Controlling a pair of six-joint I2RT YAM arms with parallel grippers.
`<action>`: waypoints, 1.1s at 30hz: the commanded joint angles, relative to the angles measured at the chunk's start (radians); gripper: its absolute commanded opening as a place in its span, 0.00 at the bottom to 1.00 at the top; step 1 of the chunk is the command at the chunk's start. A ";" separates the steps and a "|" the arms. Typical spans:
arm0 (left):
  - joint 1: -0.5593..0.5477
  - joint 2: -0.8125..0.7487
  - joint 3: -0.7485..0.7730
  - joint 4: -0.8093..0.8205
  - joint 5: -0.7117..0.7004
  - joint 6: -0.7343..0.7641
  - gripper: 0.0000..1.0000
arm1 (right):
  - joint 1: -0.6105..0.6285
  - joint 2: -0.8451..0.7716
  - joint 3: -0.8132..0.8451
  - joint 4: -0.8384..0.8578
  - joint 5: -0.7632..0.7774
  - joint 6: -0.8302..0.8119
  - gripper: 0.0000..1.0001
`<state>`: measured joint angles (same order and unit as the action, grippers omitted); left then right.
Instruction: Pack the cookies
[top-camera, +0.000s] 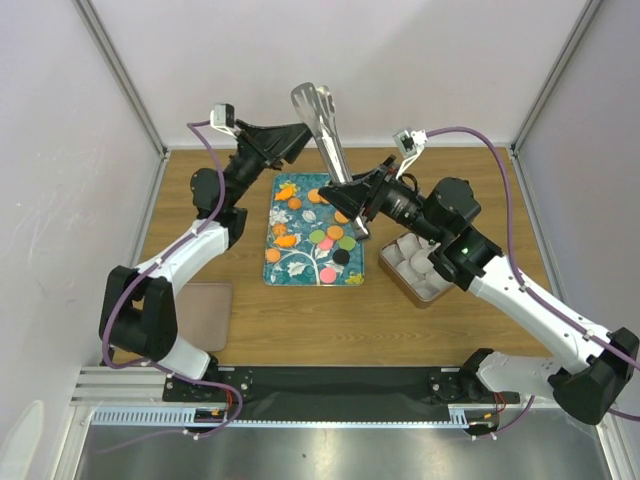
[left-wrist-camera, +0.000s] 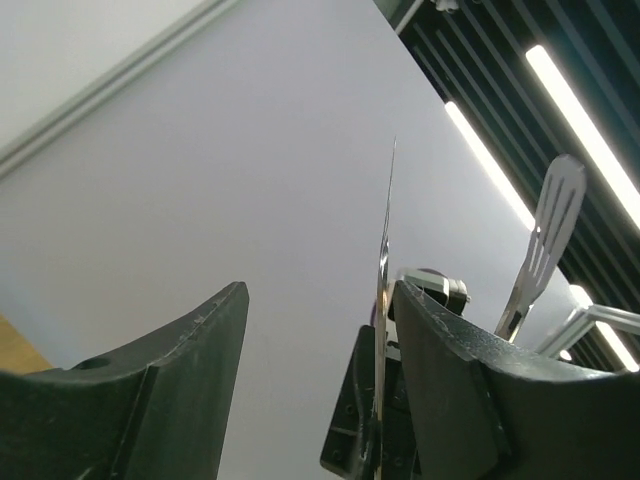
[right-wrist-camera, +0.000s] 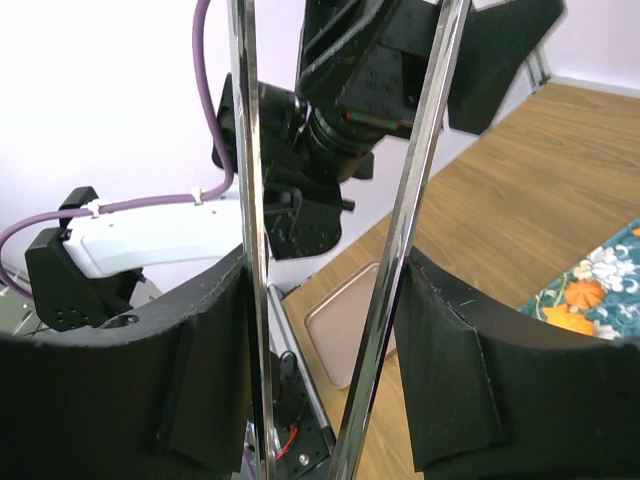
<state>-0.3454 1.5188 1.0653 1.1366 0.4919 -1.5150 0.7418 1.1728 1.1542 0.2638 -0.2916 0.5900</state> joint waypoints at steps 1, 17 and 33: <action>0.052 -0.003 0.021 0.014 0.030 0.018 0.66 | -0.007 -0.045 -0.013 0.000 0.043 -0.027 0.55; 0.132 -0.298 0.081 -1.237 -0.065 0.623 0.63 | -0.119 -0.104 0.055 -0.516 0.190 -0.077 0.53; -0.174 -0.655 -0.073 -1.784 -0.555 1.207 0.61 | -0.068 0.290 0.179 -0.808 0.335 -0.260 0.52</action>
<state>-0.4679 0.8890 1.0420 -0.5602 0.0830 -0.4141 0.6647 1.3968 1.2491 -0.5144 -0.0120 0.3985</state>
